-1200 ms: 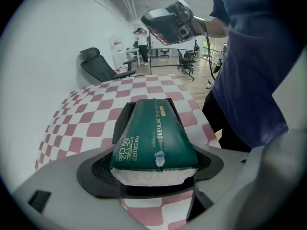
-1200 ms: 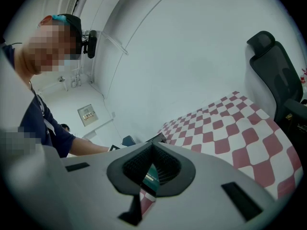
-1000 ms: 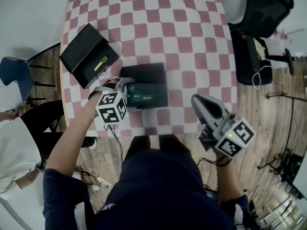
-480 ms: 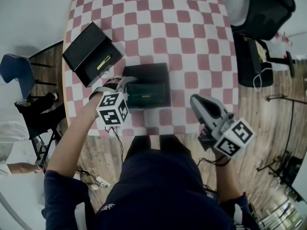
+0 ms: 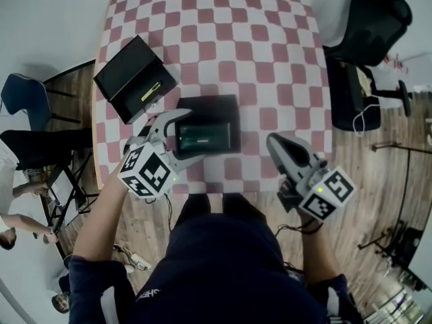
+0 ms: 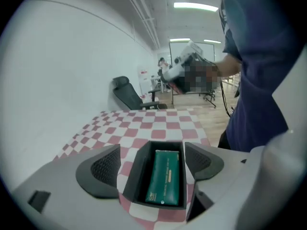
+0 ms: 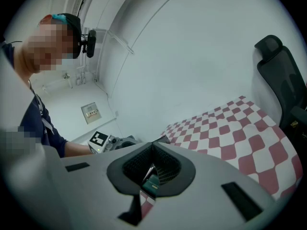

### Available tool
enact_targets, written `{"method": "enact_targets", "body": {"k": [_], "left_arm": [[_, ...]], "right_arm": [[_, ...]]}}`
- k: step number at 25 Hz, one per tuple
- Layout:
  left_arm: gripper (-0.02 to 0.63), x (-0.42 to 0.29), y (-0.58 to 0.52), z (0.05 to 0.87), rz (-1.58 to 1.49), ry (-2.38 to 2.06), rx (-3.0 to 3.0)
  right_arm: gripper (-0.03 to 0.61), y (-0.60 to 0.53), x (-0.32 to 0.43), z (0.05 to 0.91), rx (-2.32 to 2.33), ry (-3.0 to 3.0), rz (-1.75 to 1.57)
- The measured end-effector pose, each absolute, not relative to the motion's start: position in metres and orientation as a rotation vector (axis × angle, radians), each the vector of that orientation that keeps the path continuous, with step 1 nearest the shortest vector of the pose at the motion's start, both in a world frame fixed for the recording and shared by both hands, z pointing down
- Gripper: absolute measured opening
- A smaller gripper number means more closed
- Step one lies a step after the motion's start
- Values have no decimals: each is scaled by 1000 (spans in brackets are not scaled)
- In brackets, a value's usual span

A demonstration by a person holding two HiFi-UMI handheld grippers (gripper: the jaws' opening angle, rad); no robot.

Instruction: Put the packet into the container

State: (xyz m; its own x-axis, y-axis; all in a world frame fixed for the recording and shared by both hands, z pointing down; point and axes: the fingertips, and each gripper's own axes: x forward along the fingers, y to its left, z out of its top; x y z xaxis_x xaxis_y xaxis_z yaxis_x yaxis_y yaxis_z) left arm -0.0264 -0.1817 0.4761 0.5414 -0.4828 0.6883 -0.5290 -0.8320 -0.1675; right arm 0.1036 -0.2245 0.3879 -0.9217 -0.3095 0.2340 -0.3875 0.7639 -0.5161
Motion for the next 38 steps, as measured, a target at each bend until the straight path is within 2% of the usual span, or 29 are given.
{"method": "enact_targets", "body": {"k": [5, 11, 22, 26, 38], "left_arm": [[446, -27, -176, 415, 897, -1100, 2724], [266, -38, -163, 373, 598, -1289, 2740], [60, -80, -152, 356, 319, -1523, 2542], [35, -88, -155, 358, 329, -1546, 2522], [34, -102, -146, 368, 295, -1523, 2493]], "right_arm": [[18, -226, 96, 369, 549, -2856, 798], [18, -219, 78, 350, 530, -2890, 699], [18, -203, 41, 331, 519, -2896, 516], [18, -200, 31, 329, 528, -2889, 493], [17, -202, 18, 334, 551, -2869, 478]]}}
